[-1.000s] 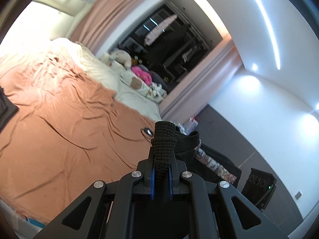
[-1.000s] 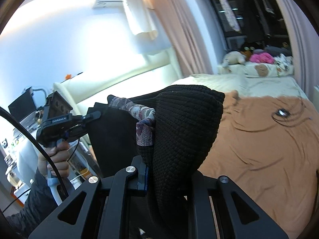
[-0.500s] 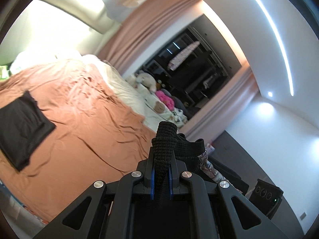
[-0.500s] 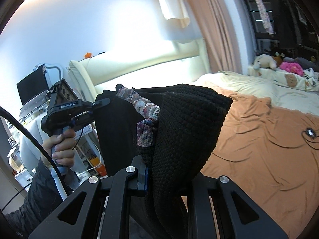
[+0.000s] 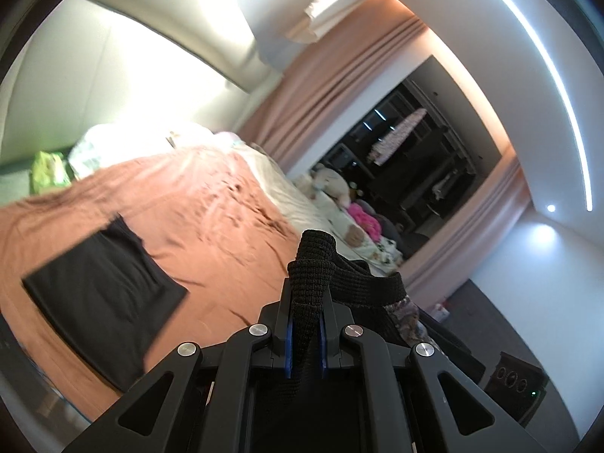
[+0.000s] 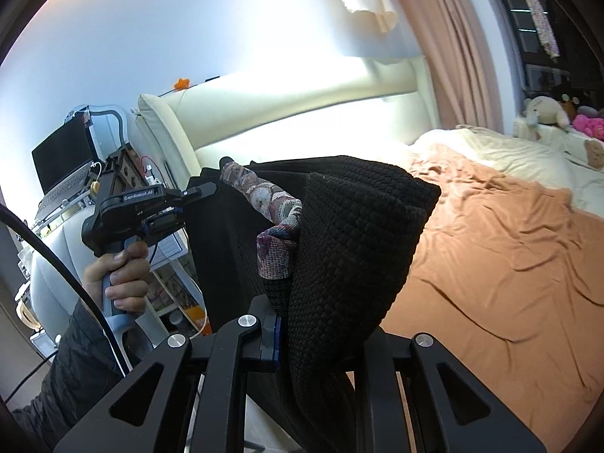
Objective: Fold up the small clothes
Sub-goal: 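Lift the folded shirt with both grippers and carry it toward the headboard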
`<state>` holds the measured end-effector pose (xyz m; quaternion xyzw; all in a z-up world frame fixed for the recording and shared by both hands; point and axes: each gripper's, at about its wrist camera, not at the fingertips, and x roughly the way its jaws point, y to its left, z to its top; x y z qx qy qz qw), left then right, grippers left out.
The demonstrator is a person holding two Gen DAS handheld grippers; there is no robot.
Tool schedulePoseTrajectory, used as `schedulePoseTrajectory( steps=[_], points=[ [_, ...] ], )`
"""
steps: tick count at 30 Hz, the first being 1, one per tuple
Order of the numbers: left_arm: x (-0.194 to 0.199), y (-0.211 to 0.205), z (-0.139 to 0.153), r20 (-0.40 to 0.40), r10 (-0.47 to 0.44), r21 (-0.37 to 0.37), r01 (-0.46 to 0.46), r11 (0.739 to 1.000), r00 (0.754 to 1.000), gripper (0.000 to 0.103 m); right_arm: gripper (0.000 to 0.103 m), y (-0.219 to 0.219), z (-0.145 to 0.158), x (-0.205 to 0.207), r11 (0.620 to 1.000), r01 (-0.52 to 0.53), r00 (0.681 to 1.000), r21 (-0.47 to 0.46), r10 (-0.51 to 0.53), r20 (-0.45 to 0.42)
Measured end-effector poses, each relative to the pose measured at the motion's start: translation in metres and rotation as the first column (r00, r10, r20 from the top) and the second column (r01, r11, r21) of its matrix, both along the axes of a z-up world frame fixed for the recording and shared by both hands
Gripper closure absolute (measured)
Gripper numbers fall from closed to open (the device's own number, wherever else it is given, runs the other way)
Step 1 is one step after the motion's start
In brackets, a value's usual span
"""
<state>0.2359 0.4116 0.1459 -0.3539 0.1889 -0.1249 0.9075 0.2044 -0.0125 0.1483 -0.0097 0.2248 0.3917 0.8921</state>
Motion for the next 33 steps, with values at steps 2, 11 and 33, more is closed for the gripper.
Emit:
schedulePoseTrajectory(
  steps=[2, 11, 33],
  points=[
    [0.010, 0.017, 0.002, 0.002, 0.019, 0.020, -0.019, 1.000, 1.000, 0.093, 0.092, 0.012, -0.003, 0.014, 1.000, -0.019, 1.000, 0.002, 0.019, -0.004],
    [0.029, 0.098, -0.006, -0.026, 0.147, 0.097, -0.144, 0.985, 0.989, 0.093, 0.092, 0.081, -0.016, 0.051, 0.990, -0.131, 0.991, -0.046, 0.131, 0.003],
    [0.100, 0.187, -0.053, -0.169, 0.322, 0.248, -0.276, 0.929, 0.932, 0.093, 0.092, 0.101, -0.077, 0.112, 0.974, -0.224, 0.965, -0.014, 0.220, -0.142]
  ],
)
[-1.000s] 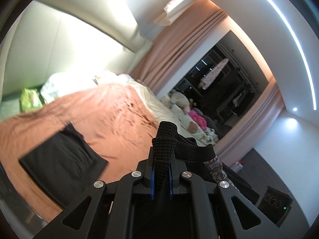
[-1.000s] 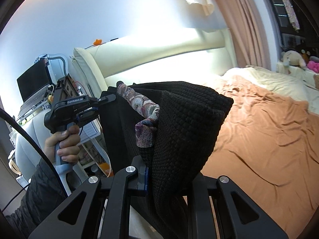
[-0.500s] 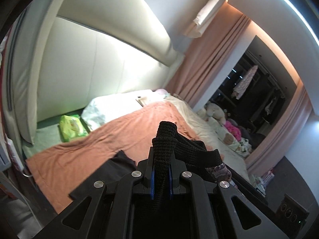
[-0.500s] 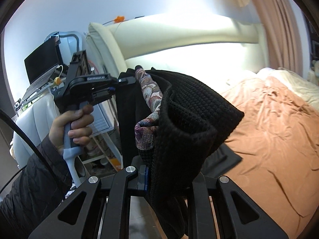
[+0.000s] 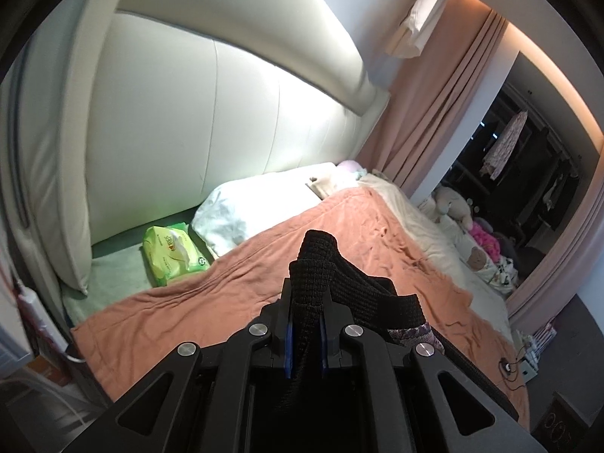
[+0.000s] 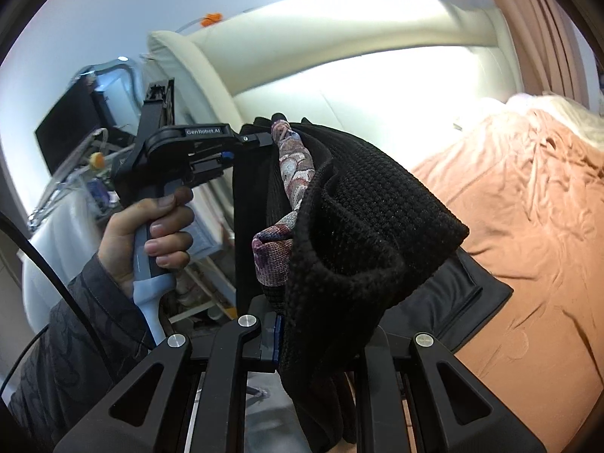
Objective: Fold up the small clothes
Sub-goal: 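Lift the folded shirt with both grippers and carry it toward the headboard, then lower the folded shirt onto the blanket and open both grippers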
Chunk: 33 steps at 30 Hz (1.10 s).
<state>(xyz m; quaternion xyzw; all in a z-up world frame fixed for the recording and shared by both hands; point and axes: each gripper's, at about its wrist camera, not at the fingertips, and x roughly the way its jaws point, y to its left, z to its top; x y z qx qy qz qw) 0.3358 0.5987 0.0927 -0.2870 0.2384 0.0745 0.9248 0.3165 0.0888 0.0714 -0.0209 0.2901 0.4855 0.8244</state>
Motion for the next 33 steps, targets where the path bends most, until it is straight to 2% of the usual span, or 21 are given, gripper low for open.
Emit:
schedulePoseTrajectory(
  steps=[9, 17, 20, 21, 23, 24, 25, 28, 33],
  points=[
    [0.087, -0.006, -0.046, -0.075, -0.038, 0.002, 0.038, 0.999, 0.996, 0.093, 0.092, -0.043, -0.034, 0.062, 0.993, 0.081, 0.997, -0.080, -0.082, -0.008],
    [0.136, -0.009, -0.085, -0.130, -0.056, 0.005, 0.057, 0.998, 0.990, 0.093, 0.092, -0.090, -0.058, 0.107, 0.983, 0.153, 0.986, -0.106, -0.158, -0.047],
    [0.154, -0.014, -0.101, -0.184, -0.037, 0.025, 0.042, 0.999, 0.982, 0.089, 0.091, -0.106, -0.067, 0.119, 0.968, 0.217, 0.974, -0.127, -0.223, -0.035],
    [0.158, -0.015, -0.108, -0.212, -0.023, 0.040, 0.032, 0.999, 0.977, 0.080, 0.085, -0.113, -0.070, 0.124, 0.956, 0.257, 0.964, -0.139, -0.264, -0.027],
    [0.157, -0.019, -0.117, -0.225, -0.014, 0.055, 0.027, 0.998, 0.974, 0.065, 0.061, -0.130, -0.083, 0.138, 0.919, 0.353, 0.932, -0.178, -0.363, -0.024],
    [0.153, -0.019, -0.121, -0.221, -0.013, 0.051, 0.025, 0.998, 0.975, 0.056, 0.041, -0.141, -0.091, 0.146, 0.900, 0.390, 0.914, -0.195, -0.405, -0.040],
    [0.149, -0.018, -0.124, -0.217, -0.013, 0.045, 0.023, 0.999, 0.976, 0.048, 0.036, -0.155, -0.099, 0.154, 0.888, 0.411, 0.899, -0.207, -0.432, -0.069],
    [0.138, -0.019, -0.134, -0.236, -0.018, 0.041, 0.028, 0.999, 0.972, 0.047, 0.036, -0.186, -0.112, 0.163, 0.872, 0.430, 0.876, -0.234, -0.465, -0.125],
    [0.118, -0.024, -0.143, -0.253, -0.033, -0.002, 0.034, 0.999, 0.967, 0.046, 0.036, -0.208, -0.115, 0.154, 0.869, 0.413, 0.868, -0.273, -0.466, -0.170]
  ],
)
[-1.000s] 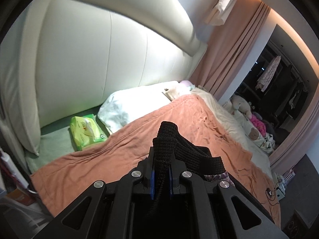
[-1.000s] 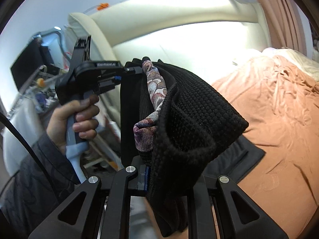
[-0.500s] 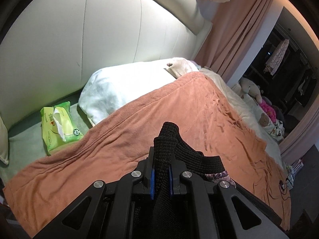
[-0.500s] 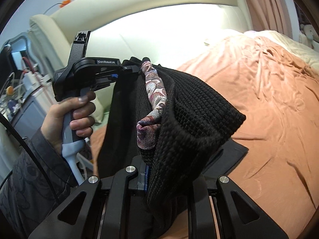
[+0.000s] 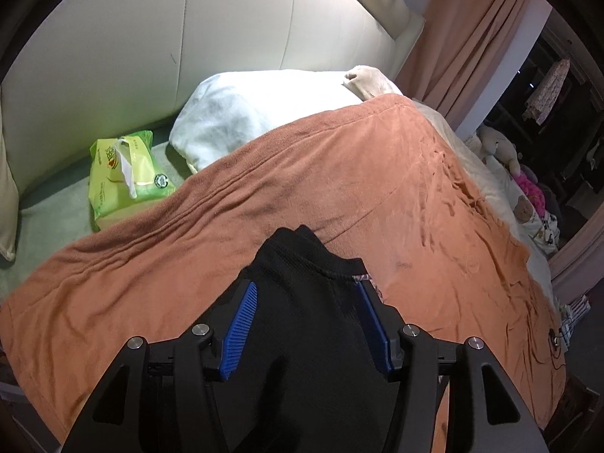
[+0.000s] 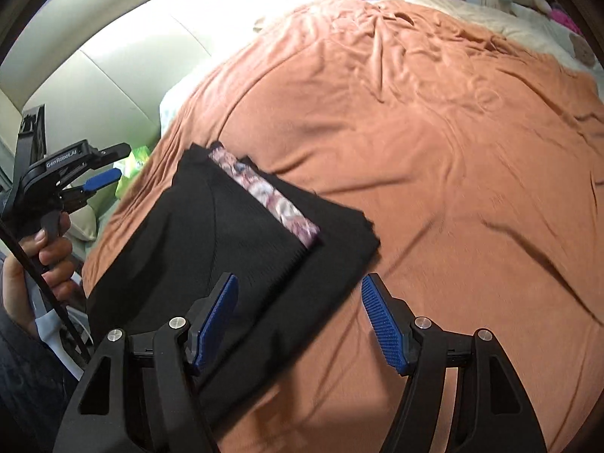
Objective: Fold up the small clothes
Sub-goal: 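Lower the folded shirt onto the blanket and open both grippers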
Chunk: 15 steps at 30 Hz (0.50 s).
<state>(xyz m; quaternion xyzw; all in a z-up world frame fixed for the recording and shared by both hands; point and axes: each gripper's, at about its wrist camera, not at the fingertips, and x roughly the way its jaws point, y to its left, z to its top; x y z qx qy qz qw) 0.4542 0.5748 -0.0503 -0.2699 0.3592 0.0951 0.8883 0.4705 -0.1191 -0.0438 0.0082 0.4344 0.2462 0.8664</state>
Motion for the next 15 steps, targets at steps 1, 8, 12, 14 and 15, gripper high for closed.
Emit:
schedulePoseTrajectory(
  steps=[1, 8, 12, 14, 15],
  points=[
    [-0.004, -0.003, 0.000, 0.000, -0.005, -0.009, 0.005, 1.000, 1.000, 0.044, 0.036, 0.004, 0.002, -0.007, 1.000, -0.005, 1.000, -0.006, 0.005, -0.003],
    [-0.046, -0.035, 0.021, 0.033, -0.051, -0.017, 0.051, 0.999, 0.998, 0.019, 0.019, 0.016, 0.040, -0.039, 0.998, 0.009, 1.000, -0.066, -0.007, 0.022],
    [-0.081, -0.059, 0.045, 0.062, -0.034, 0.006, 0.034, 0.999, 0.997, 0.000, 0.000, 0.002, 0.065, -0.066, 0.999, 0.001, 1.000, -0.054, 0.000, 0.021],
    [-0.094, -0.072, 0.056, 0.071, -0.041, 0.022, 0.039, 0.999, 0.997, 0.000, 0.000, -0.007, 0.078, -0.080, 0.999, -0.004, 1.000, -0.050, 0.005, 0.022],
    [-0.103, -0.081, 0.062, 0.070, -0.045, 0.023, 0.043, 0.999, 0.997, 0.000, 0.000, -0.012, 0.084, -0.086, 0.999, -0.002, 1.000, -0.047, 0.004, 0.030]
  ],
)
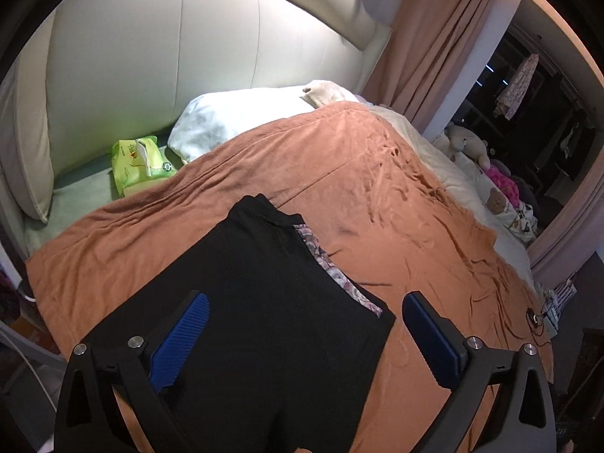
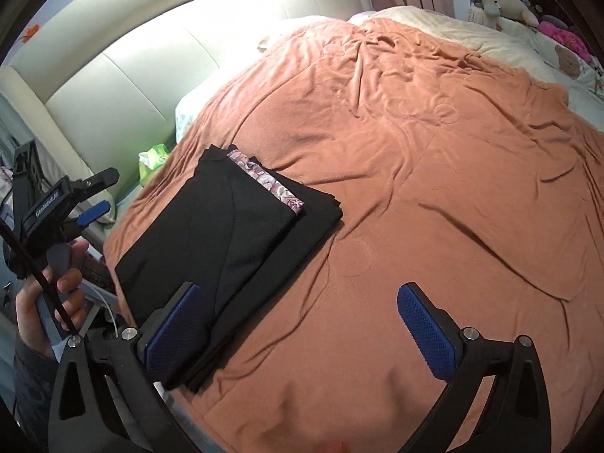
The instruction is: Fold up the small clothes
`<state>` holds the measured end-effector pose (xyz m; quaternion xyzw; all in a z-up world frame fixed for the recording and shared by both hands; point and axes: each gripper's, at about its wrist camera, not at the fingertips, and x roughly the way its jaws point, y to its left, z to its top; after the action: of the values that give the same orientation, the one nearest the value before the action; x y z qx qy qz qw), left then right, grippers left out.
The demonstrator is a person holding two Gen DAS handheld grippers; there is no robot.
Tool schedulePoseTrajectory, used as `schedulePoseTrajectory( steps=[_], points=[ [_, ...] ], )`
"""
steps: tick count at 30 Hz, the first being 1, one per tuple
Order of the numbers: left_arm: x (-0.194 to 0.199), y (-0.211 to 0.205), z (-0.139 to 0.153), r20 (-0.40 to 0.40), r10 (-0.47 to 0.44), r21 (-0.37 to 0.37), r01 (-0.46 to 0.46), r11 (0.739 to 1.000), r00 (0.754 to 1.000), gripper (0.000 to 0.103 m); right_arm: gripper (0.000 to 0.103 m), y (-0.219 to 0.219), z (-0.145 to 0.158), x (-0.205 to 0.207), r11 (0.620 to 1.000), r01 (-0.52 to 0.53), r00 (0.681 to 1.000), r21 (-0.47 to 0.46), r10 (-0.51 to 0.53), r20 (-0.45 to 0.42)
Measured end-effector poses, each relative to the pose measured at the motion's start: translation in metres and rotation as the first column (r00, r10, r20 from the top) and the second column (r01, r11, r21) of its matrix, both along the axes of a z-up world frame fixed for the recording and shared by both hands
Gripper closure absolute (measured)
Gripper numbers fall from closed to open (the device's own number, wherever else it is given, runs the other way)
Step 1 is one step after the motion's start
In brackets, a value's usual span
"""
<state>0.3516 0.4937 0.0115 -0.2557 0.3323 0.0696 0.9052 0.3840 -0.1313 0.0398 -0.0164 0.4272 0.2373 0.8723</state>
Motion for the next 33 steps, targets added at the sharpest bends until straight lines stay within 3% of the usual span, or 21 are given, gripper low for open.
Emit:
schedulePoseTrajectory(
  steps=[10, 15, 23, 33],
  points=[
    [-0.060, -0.073, 0.032, -0.014, -0.028, 0.049, 0.029, 0.998, 1.000, 0.000, 0.000, -0.056, 0.052, -0.060, 0.999, -0.017, 0.999, 0.040, 0.016, 0.040],
    [-0.092, -0.115, 0.048, -0.017, -0.037, 0.120, 0.039, 0.992, 0.999, 0.000, 0.000, -0.089, 0.075, -0.092, 0.998, -0.029, 0.996, 0.051, 0.025, 0.089],
    [-0.146, -0.179, 0.060, 0.020, -0.070, 0.190, 0.065, 0.980, 0.997, 0.000, 0.000, -0.150, 0.092, -0.149, 0.998, -0.008, 0.985, 0.069, -0.005, 0.174],
    [-0.198, -0.253, 0.070, 0.063, -0.145, 0.261, 0.124, 0.957, 0.987, 0.000, 0.000, -0.221, 0.086, -0.231, 0.998, 0.032, 0.963, 0.055, -0.045, 0.264]
  ],
)
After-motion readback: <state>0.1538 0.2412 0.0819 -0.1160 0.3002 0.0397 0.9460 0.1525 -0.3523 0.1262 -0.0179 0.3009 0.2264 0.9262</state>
